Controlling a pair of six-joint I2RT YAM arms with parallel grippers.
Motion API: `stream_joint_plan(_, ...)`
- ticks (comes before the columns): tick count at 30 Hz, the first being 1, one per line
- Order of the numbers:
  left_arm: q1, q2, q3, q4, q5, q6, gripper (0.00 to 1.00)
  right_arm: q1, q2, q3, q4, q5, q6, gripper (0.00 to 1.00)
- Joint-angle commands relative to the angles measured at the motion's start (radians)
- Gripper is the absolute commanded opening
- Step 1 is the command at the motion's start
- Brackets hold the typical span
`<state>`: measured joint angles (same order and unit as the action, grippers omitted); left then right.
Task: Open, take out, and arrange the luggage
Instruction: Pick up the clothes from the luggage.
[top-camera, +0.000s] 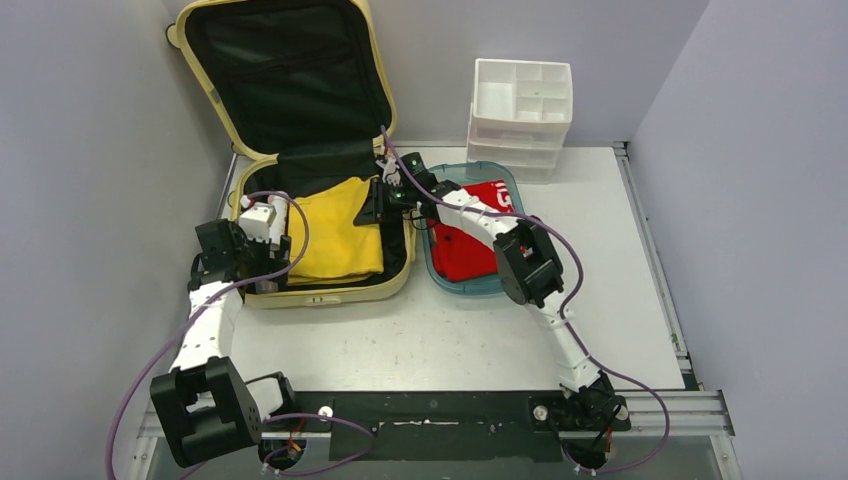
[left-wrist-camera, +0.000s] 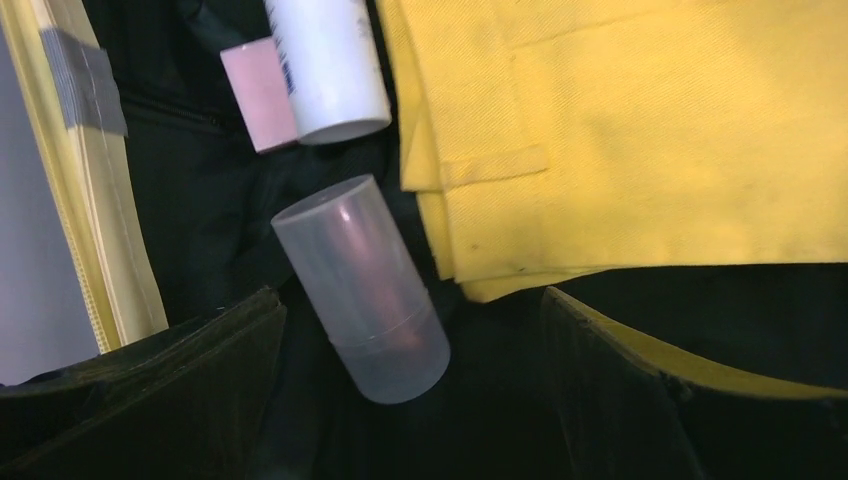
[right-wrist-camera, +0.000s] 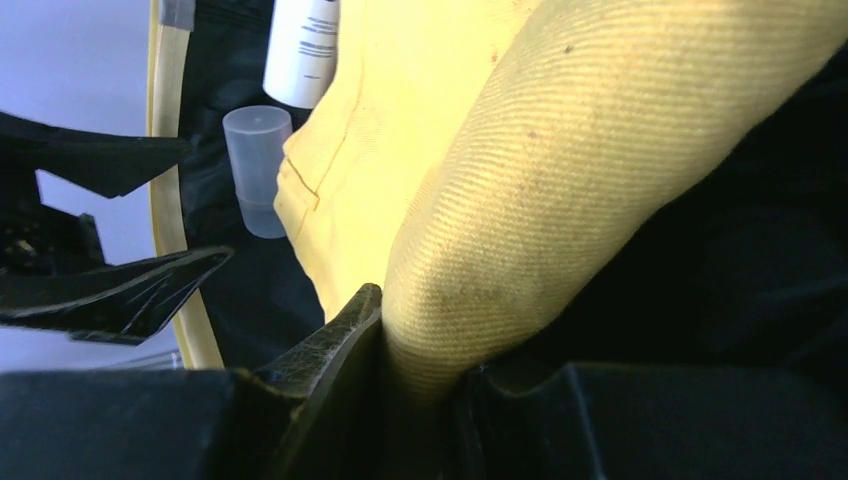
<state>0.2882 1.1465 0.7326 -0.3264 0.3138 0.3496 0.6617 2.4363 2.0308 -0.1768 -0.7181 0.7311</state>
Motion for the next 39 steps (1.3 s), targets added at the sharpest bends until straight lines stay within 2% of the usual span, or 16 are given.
stream_joint_plan(1, 0.005, -0.003, -0.020, 0.009, -0.085, 0.043, 0.97, -0.024, -0.225, 0.021, -0.078, 0.015, -0.119, 0.00)
stream_joint_plan(10, 0.007, 0.042, -0.060, 0.077, -0.192, 0.045, 0.97, -0.077, -0.332, 0.000, -0.116, 0.003, -0.132, 0.00)
stream_joint_plan(17, 0.007, 0.052, -0.075, 0.092, -0.203, 0.038, 0.97, -0.146, -0.398, -0.056, -0.176, 0.001, -0.180, 0.00)
stream_joint_plan(20, 0.007, 0.047, -0.080, 0.093, -0.209, 0.038, 0.97, -0.178, -0.426, -0.077, -0.235, 0.015, -0.259, 0.00)
stream_joint_plan(30, 0.007, 0.045, -0.088, 0.103, -0.212, 0.032, 0.97, -0.247, -0.396, 0.042, -0.614, 0.003, -0.582, 0.00)
stream_joint_plan(39, 0.007, 0.045, -0.089, 0.110, -0.223, 0.029, 0.97, -0.354, -0.415, 0.089, -0.699, 0.001, -0.674, 0.00)
